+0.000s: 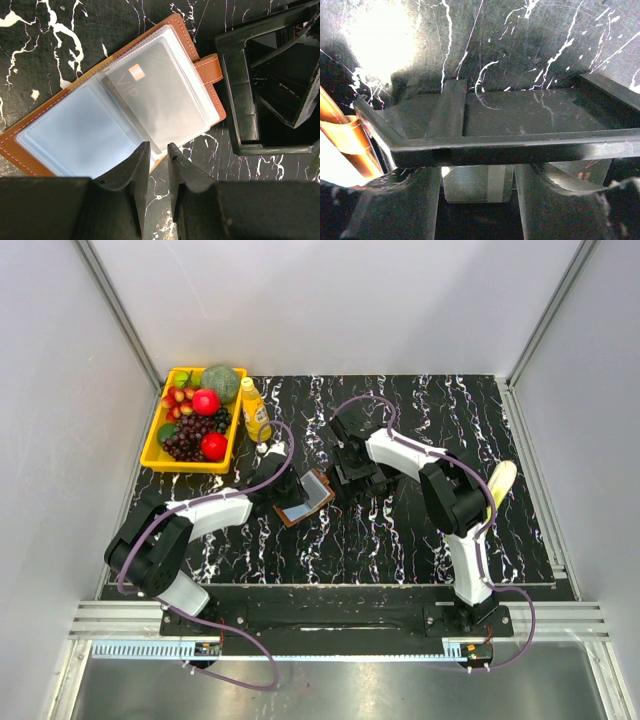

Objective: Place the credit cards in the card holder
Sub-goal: Pick up the credit card from the storage box.

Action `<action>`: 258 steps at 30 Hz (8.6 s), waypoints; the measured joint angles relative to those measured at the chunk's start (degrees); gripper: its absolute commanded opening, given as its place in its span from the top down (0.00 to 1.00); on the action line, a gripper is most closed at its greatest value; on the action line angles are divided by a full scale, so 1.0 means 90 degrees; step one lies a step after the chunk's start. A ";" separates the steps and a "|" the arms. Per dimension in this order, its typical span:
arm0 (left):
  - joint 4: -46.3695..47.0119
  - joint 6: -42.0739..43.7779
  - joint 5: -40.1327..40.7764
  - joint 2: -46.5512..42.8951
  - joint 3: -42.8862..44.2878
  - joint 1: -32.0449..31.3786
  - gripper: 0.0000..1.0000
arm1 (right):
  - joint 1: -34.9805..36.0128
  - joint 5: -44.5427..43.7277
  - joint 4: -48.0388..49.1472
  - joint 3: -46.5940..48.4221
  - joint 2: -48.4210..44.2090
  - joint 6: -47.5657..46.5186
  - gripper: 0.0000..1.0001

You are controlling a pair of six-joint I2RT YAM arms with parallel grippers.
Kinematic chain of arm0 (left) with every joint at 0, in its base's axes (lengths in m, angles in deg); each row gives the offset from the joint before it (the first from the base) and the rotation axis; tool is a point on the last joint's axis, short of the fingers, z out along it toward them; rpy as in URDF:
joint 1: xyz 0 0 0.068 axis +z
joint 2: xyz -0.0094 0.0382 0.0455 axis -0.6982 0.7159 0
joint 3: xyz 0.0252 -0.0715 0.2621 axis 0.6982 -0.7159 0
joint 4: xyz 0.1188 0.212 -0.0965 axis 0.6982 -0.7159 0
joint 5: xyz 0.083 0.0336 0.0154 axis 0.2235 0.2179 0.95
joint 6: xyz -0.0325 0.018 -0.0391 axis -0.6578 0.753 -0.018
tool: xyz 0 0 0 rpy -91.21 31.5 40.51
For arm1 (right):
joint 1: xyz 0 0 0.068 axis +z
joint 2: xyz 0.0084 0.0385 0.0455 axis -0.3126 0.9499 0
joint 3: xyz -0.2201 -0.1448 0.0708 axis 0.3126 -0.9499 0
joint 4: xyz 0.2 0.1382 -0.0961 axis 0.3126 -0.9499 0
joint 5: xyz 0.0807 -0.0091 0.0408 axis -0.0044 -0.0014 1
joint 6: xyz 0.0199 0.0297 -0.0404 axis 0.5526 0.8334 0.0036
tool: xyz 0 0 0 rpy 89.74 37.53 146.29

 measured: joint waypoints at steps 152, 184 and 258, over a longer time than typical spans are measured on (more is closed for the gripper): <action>-0.0061 0.0007 -0.0075 0.0204 0.0010 0.0061 0.76 | -0.0690 0.3585 0.1003 -0.0913 -0.0792 0.0481 0.33; -0.0061 0.0053 -0.0087 0.0204 0.0027 0.0121 0.77 | -0.0306 0.0551 -0.0306 0.0415 0.0046 -0.0248 0.26; -0.0046 0.0124 -0.0478 0.0240 0.0000 0.0257 0.76 | -0.0362 0.1948 -0.0347 -0.0158 -0.0187 0.0299 0.36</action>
